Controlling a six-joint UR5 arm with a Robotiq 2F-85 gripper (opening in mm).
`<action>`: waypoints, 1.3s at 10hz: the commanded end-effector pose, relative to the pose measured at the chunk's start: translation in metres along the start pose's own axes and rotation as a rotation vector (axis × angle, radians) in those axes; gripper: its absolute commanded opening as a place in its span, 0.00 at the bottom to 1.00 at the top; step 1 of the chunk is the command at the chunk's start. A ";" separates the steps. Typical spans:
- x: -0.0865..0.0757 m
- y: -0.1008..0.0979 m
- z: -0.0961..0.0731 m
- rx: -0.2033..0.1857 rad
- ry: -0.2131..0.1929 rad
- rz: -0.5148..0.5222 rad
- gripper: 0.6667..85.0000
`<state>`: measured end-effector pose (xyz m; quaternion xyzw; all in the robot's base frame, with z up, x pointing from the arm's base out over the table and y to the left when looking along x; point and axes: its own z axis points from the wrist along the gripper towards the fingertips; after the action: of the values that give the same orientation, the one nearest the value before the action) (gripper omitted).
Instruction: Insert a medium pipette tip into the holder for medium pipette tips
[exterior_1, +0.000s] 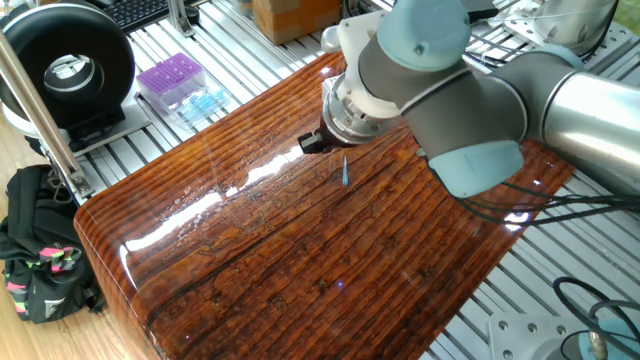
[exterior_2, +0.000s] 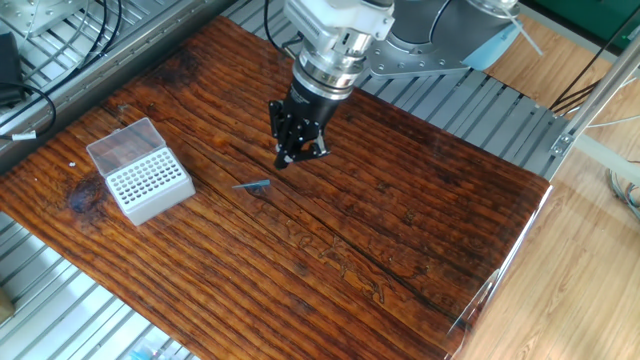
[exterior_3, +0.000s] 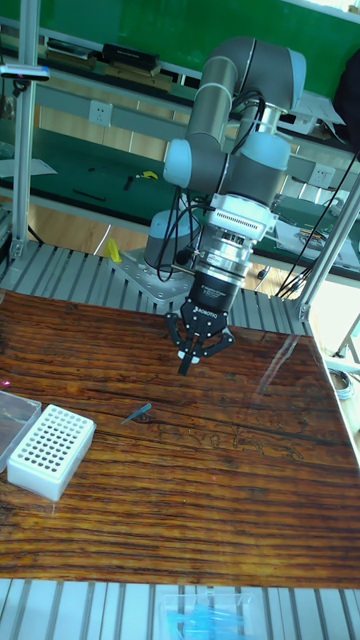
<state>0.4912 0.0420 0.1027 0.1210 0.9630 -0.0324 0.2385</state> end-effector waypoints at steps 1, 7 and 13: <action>0.003 -0.002 -0.002 0.000 -0.003 -0.032 0.00; 0.000 0.000 -0.001 -0.009 -0.002 0.018 0.00; 0.007 -0.003 0.001 -0.003 0.028 0.062 0.00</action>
<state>0.4858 0.0422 0.0989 0.1439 0.9623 -0.0235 0.2297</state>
